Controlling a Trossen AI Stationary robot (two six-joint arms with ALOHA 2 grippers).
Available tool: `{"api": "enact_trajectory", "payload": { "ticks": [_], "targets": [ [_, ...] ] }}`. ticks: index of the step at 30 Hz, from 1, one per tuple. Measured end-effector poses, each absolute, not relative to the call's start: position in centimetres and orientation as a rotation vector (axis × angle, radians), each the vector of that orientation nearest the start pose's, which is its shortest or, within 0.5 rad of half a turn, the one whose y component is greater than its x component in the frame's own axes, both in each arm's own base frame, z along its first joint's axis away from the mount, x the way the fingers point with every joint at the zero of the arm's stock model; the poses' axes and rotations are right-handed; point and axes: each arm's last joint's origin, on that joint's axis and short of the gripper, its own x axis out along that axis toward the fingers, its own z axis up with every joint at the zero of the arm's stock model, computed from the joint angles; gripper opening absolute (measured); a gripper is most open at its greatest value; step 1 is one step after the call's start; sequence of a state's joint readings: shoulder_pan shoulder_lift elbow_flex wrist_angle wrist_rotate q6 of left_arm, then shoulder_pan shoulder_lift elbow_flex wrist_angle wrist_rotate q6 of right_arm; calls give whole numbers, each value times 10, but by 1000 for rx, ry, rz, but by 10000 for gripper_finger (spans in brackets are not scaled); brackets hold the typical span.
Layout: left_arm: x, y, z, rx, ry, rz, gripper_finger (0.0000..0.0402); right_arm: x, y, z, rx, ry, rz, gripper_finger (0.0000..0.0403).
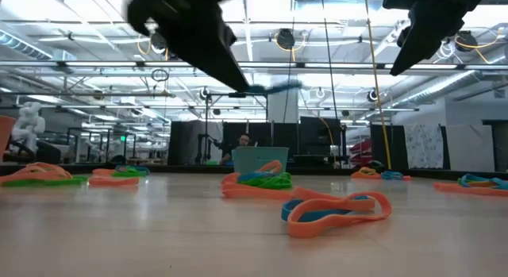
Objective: Sort rubber bands into baskets
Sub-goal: Put the blue rubber band into the top blue bin
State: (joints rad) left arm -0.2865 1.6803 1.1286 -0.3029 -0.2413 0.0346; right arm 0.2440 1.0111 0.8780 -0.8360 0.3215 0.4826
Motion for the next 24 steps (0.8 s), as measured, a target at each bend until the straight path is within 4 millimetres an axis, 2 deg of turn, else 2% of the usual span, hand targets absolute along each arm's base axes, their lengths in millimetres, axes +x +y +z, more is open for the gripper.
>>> {"api": "enact_trajectory", "payload": {
  "ticks": [6,10,13,19,24],
  "targets": [
    [351,-25,216,135,849,55,0,183,36,277,169,871,-281,160],
    [351,22,216,87,865,141,0,183,36,277,161,874,-273,160],
    [348,50,215,72,875,198,0,182,36,276,144,878,-264,160],
    [337,90,212,13,924,280,0,182,36,276,123,882,-254,160],
    [335,97,213,-36,908,229,0,182,36,276,118,884,-248,160]
  ]
}}
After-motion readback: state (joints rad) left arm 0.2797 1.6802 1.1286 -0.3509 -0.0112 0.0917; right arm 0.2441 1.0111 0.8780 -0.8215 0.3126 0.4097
